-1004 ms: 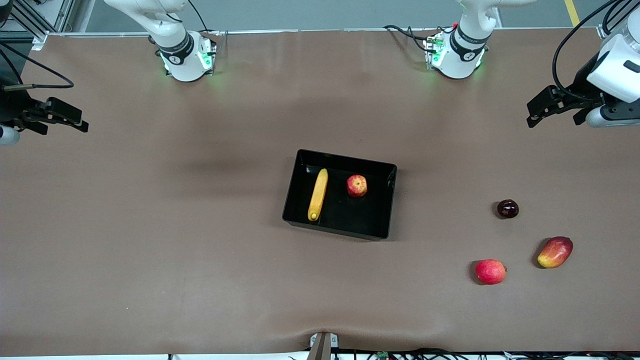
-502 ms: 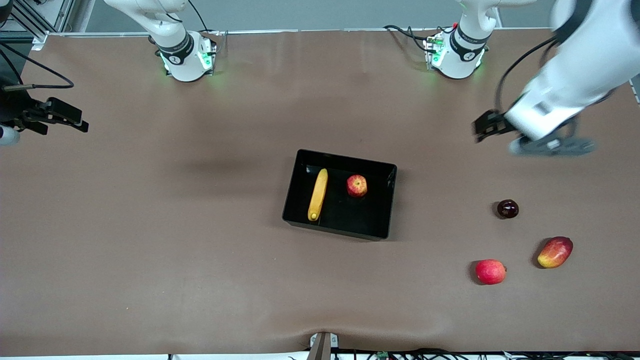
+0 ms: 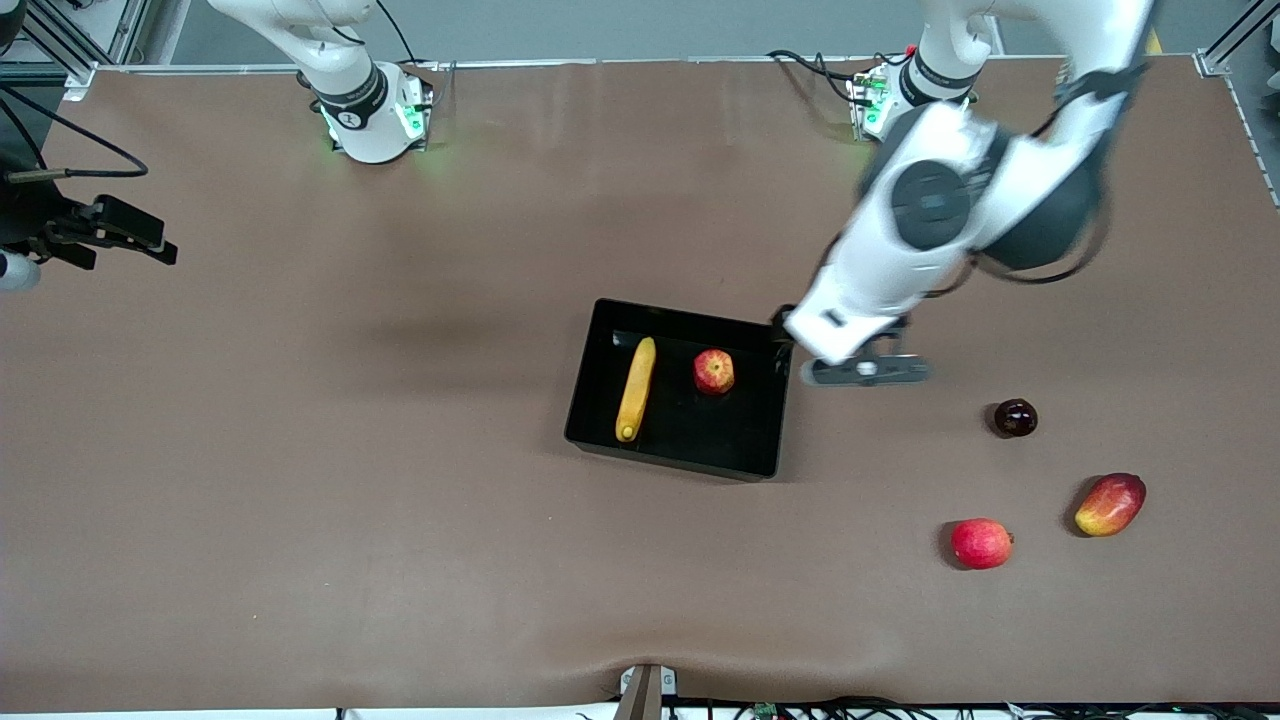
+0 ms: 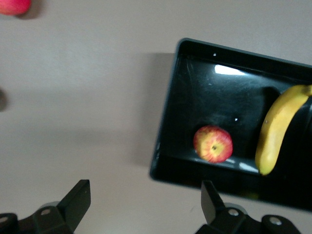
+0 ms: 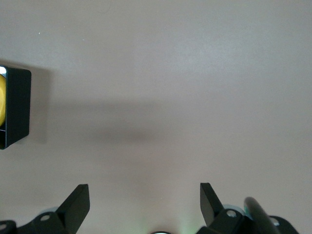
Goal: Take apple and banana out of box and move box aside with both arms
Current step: 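Lower the left gripper and grasp the red apple in the tray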
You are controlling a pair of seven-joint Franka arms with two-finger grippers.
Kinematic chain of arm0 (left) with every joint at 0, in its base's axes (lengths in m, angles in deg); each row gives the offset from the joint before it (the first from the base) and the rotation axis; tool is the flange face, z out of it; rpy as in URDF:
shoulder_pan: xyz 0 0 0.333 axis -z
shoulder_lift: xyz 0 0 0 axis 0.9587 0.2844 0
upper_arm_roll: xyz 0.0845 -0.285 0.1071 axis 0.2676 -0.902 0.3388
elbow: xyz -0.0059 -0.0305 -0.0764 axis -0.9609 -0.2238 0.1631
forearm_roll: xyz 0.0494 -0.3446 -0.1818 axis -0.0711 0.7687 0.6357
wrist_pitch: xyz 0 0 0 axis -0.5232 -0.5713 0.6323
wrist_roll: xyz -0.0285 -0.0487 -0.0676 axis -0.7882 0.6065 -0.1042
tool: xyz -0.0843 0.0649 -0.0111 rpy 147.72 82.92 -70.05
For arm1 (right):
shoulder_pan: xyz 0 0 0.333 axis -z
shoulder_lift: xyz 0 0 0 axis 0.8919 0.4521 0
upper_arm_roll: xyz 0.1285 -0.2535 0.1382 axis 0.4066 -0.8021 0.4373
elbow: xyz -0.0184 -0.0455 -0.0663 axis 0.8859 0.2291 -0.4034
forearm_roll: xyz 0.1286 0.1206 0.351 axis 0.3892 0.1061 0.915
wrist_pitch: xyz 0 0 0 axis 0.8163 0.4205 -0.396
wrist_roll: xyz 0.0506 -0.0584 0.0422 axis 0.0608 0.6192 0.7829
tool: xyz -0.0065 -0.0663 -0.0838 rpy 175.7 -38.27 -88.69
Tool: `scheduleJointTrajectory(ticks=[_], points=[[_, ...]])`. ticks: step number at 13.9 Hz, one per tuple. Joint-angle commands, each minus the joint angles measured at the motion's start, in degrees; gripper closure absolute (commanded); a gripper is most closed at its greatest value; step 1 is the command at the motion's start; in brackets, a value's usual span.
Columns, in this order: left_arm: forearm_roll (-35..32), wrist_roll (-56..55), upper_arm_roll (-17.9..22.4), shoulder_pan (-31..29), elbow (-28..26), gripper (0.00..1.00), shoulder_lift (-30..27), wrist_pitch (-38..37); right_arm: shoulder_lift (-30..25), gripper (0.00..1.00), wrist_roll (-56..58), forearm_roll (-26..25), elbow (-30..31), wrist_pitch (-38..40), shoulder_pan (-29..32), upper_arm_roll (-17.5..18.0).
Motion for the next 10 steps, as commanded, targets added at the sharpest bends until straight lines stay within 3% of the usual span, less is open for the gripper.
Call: scheduleJointTrajectory(ticks=[1,10], points=[[-2.9,-8.6,0.0,4.4,0.8,0.0,5.4,4.5,0.0,0.0,-0.3,0.4,-0.1,0.4,0.9,0.6],[-7.0,-19.0,0.2,7.6,-2.9,0.0,15.8,18.9,0.0,0.0,-0.3,0.4,-0.1,0.4,0.9,0.6]])
